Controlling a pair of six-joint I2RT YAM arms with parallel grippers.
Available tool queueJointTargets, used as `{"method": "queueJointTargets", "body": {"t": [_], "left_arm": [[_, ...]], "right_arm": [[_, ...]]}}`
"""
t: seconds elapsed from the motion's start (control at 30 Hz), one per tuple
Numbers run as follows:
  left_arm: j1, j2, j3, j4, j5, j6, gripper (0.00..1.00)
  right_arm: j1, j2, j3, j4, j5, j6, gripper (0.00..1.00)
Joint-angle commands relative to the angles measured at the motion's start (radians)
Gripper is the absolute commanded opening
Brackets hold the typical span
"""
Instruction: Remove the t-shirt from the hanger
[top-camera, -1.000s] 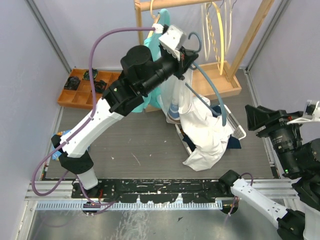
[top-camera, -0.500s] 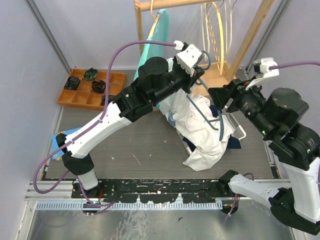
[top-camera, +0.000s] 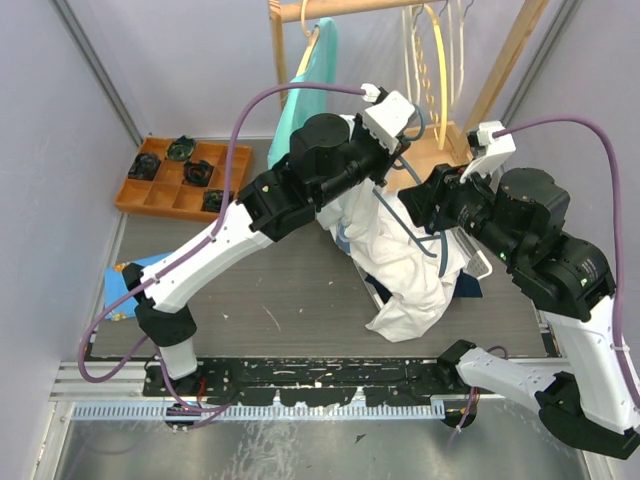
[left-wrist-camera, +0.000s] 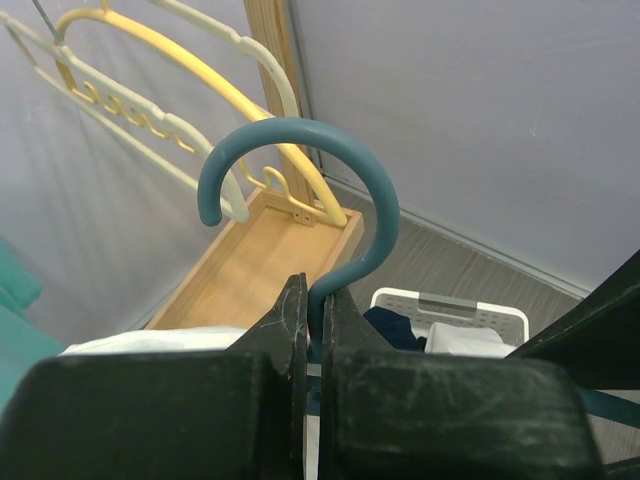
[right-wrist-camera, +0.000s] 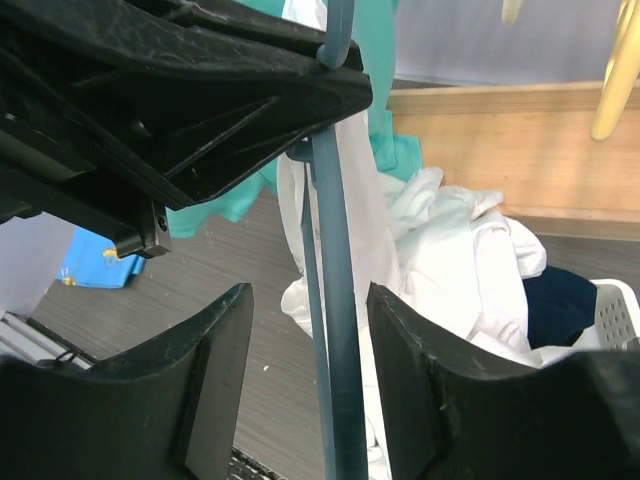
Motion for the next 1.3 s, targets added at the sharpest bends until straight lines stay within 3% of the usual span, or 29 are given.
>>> {"method": "queueJointTargets", "body": {"t": [0.0,0.53,0.67,0.8,1.03,1.27], "left_arm": [[-0.005,-0.013,0.038,0.037,0.012,0.022,0.00],[-0.007,-0.074,-0.074,0.099,0.075,0.016,0.01],[-0.007,-0.077,-0.067,0.074,0.065,0.012,0.39],[-0.006,-0.111,-0.104,0.066,0.050,0.015,0.61],[-0.006,-0.250,-0.274,0.094,0.027,-0.004,0.67],[0.035,-0.362,-0.465,0.159,0.091,-0.083,0.70]], "right_arm": [[0.003,-0.009,-0.022,0.022,-0.003,0.006,0.53],[0.003,-0.033,-0.050,0.069,0.001,0.013,0.10],[0.003,-0.042,-0.053,0.071,0.010,0.019,0.01],[0.003,-0.053,-0.056,0.077,0.027,0.024,0.01],[0.002,-0.083,-0.061,0.100,0.059,0.022,0.01],[0.002,-0.125,-0.091,0.171,0.041,-0.015,0.01]]}}
